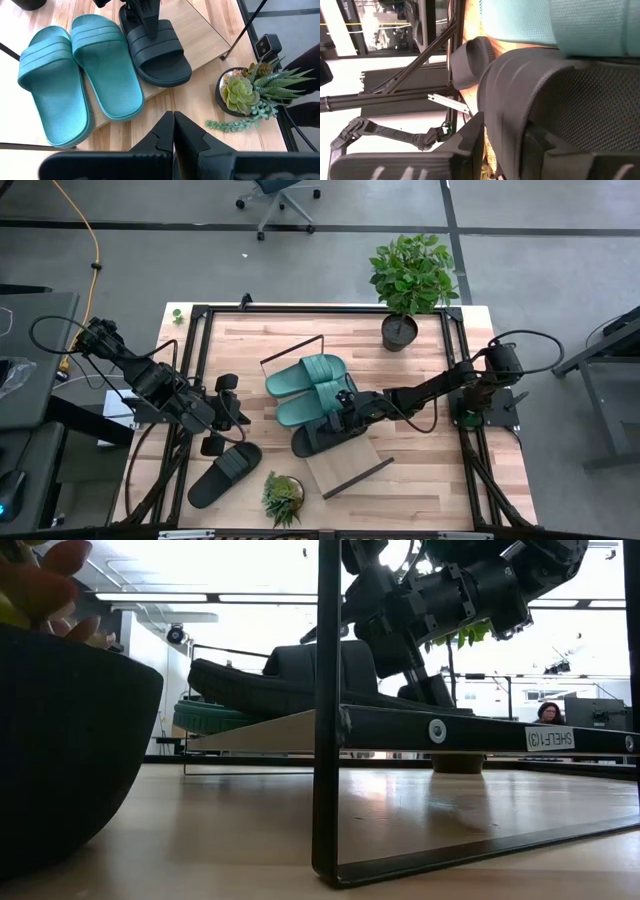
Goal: Pick and place slides into the shelf
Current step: Put the right black slide on the shelf
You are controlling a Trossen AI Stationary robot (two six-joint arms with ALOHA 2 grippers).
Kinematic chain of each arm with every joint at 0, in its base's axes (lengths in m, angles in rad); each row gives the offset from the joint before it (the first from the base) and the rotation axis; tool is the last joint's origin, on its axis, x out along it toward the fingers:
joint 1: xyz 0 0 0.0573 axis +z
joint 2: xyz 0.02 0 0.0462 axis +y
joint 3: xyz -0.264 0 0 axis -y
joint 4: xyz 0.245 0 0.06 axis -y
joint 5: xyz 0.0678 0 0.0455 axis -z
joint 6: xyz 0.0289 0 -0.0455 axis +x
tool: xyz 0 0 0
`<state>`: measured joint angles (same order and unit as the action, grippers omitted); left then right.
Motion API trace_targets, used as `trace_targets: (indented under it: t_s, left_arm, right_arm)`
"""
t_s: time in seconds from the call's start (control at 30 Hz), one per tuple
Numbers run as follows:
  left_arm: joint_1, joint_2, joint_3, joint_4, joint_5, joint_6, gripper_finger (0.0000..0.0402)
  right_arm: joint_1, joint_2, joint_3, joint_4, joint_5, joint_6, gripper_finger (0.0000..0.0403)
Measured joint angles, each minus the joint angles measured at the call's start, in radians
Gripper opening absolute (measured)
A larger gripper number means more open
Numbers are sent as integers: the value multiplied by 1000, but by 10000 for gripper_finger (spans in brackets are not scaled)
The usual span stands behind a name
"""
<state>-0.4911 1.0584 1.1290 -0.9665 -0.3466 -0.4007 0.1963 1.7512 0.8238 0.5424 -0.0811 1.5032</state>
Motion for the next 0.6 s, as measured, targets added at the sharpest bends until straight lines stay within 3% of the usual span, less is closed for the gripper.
trace_targets:
  t_s: [0.3,0.6]
  left_arm:
    - [0,0,0,0,0,0,1]
    - [0,0,0,-1,1,1,1]
  right_arm:
    - [0,-11,2,-30,-9,-13,82]
    - [-6,-12,156,-333,-54,-138,82]
